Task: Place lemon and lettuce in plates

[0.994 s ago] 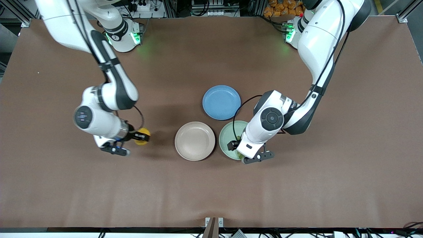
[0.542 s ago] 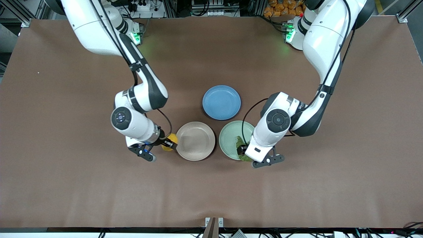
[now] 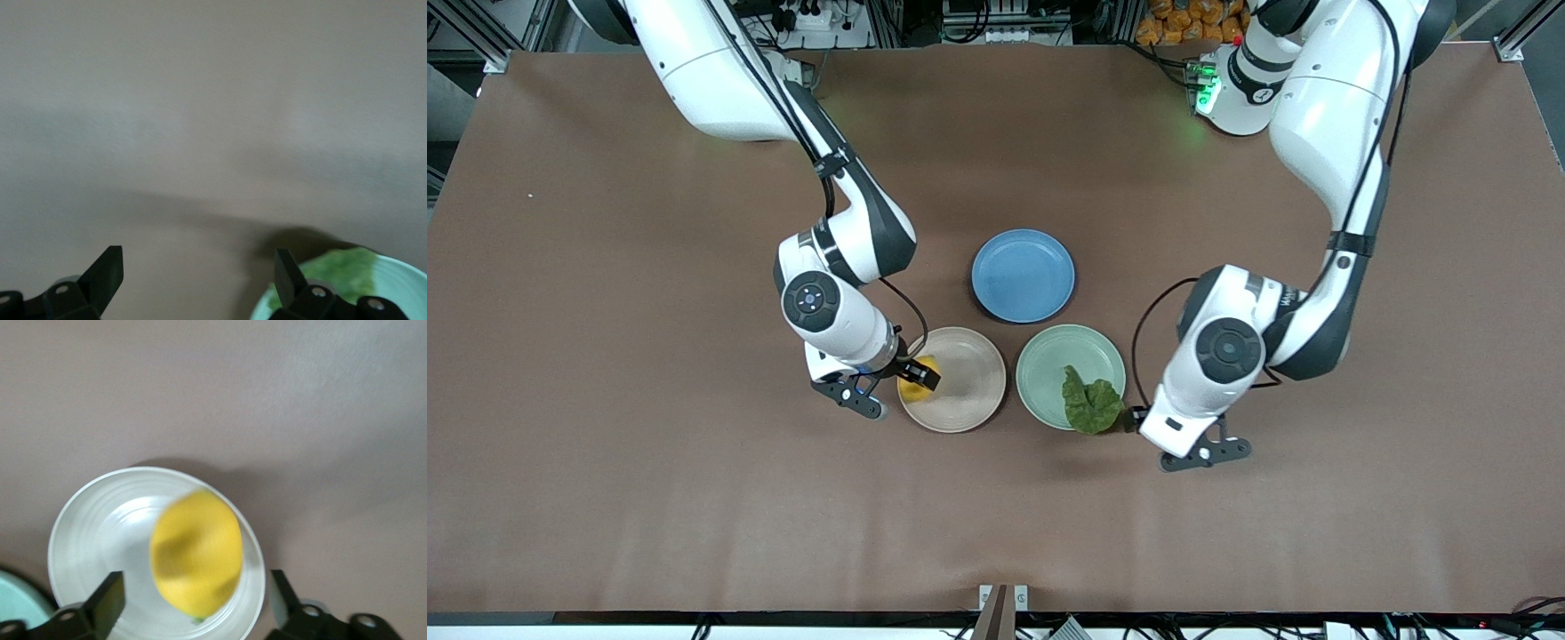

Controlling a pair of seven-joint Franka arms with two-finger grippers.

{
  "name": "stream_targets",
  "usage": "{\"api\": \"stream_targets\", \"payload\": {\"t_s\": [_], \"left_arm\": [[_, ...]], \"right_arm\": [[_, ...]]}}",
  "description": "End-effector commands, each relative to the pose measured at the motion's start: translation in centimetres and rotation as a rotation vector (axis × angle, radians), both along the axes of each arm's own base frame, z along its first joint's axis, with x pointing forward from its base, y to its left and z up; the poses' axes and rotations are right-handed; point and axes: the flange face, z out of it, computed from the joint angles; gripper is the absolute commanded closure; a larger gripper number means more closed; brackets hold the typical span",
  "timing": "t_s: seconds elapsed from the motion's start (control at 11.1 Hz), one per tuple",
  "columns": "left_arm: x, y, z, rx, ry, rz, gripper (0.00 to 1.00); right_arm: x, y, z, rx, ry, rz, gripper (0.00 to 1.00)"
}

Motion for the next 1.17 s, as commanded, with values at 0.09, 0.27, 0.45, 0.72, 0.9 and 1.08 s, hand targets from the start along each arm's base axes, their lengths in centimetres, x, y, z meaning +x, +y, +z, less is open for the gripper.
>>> {"api": "stream_targets", "payload": {"t_s": [0.09, 0.27, 0.45, 0.72, 0.9, 1.08], "left_arm": [[1.4, 6.3, 0.6, 0.048, 0.037, -0.109, 0.00], [1.6, 7.9, 0.2, 0.054, 0.060, -0.142, 0.00], [1.7, 9.4, 0.1, 0.061, 0.085, -0.137, 0.00], [1.9, 10.8, 0.6, 0.051, 0.104, -0.205, 0.00], [2.4, 13.2, 0.9, 0.019, 0.114, -0.211, 0.00], [2.7, 16.3, 2.5, -0.007, 0.120, -0.233, 0.00]], "right_arm": [[0.9, -1.4, -0.1, -0.082, -0.034, 0.059, 0.00], [2.2, -4.6, -0.4, -0.090, -0.029, 0.121, 0.00], [3.3, -8.7, -1.0, -0.103, 0.004, 0.191, 0.00], [4.3, -15.8, -0.4, -0.108, 0.034, 0.308, 0.00], [4.6, -20.2, -0.4, -0.104, 0.051, 0.307, 0.00], [3.4, -22.7, -1.1, -0.102, 0.073, 0.333, 0.00]]}}
